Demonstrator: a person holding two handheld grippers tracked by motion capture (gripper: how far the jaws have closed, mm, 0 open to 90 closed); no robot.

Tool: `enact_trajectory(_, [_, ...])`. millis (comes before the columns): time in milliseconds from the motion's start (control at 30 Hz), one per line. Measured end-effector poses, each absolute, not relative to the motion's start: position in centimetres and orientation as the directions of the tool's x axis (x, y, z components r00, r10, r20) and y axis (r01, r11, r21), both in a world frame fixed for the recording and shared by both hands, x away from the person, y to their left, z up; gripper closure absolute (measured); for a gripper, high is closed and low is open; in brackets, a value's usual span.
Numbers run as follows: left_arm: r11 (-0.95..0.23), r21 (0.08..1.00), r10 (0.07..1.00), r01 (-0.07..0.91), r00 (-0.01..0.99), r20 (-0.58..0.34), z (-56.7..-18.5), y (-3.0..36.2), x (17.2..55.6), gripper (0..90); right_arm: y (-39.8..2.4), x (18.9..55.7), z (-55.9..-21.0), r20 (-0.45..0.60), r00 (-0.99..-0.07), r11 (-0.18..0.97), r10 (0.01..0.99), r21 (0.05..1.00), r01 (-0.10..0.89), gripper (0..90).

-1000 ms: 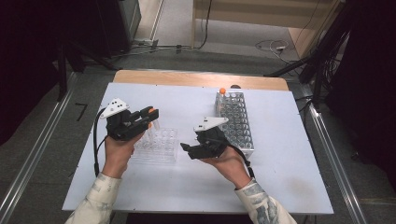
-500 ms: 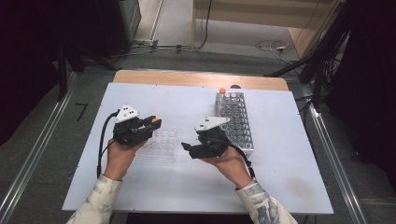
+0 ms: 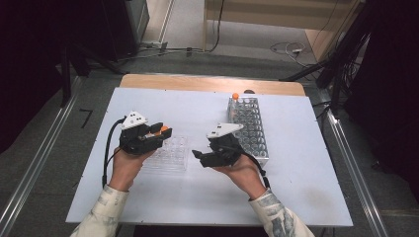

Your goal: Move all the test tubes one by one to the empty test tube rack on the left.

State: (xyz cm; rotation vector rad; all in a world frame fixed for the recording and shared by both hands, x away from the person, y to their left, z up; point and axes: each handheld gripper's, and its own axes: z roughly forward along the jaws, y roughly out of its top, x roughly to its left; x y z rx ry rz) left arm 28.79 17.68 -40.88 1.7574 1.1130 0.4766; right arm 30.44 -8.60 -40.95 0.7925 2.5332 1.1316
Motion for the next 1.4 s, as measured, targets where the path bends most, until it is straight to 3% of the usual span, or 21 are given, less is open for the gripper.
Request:
enact_trajectory(333, [-0.077,0.887,0.851,0.454,0.494,-0.18,-40.5,17.9,28.5,42.1,-9.6,31.3,-40.6,-0.009,-0.776,0.501,0.631,0.768,0.399,29.0])
enact_trajectory(600, [-0.06,0.898,0.847,0.436,0.498,-0.185,-40.2,17.7,28.1,38.6,-12.3,34.4,-40.1,0.049,-0.665,0.369,0.745,0.8,0.473,28.4])
enact_trajectory(1000, [-0.06,0.902,0.847,0.429,0.499,-0.181,-39.8,17.0,27.9,26.5,-14.5,39.8,-41.0,0.043,-0.51,0.283,0.859,0.79,0.543,29.3])
enact_trajectory(1267, [-0.044,0.904,0.849,0.425,0.493,-0.19,-39.7,17.5,27.8,26.6,-15.1,42.6,-41.5,0.019,-0.454,0.268,0.891,0.784,0.559,29.5])
enact_trajectory(1400, [-0.041,0.905,0.848,0.423,0.494,-0.192,-39.6,17.6,27.7,26.7,-14.9,43.7,-41.8,0.004,-0.447,0.281,0.894,0.773,0.569,35.1])
